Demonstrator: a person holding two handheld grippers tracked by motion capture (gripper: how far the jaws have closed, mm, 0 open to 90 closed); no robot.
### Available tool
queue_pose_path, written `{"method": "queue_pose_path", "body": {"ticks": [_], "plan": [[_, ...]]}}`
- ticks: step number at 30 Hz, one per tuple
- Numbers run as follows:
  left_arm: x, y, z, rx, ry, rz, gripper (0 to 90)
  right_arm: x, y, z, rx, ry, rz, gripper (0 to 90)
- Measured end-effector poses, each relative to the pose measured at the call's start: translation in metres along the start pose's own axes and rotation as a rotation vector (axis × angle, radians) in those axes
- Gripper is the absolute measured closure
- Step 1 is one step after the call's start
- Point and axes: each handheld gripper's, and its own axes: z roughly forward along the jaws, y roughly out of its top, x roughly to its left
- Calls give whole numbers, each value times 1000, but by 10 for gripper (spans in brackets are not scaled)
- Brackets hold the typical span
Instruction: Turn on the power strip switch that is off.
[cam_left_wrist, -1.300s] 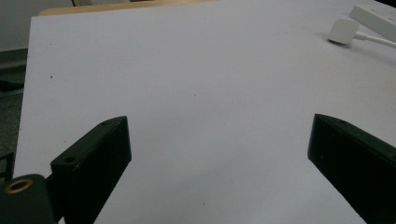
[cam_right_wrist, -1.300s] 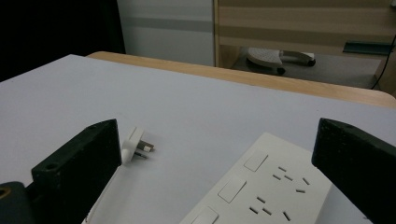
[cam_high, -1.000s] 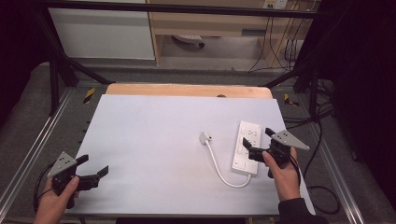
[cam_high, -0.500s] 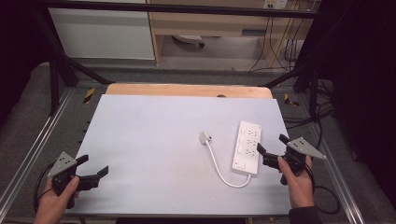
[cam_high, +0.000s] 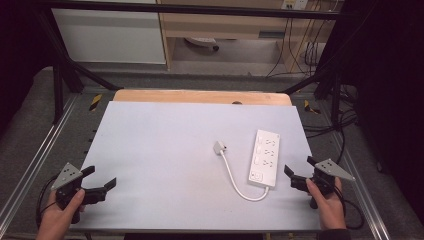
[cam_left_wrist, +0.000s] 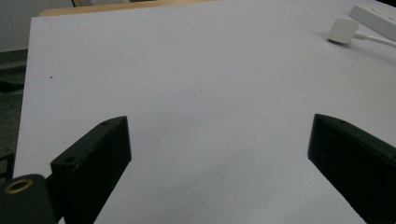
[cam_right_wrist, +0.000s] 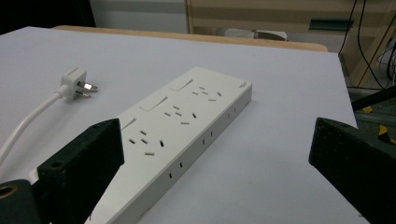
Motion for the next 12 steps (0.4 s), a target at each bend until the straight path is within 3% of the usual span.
{"method": "queue_pose_path", "body": {"ticks": [12], "plan": [[0,0,0,-1,-3,3,62,0,-16,10,37,18,7,36]]}}
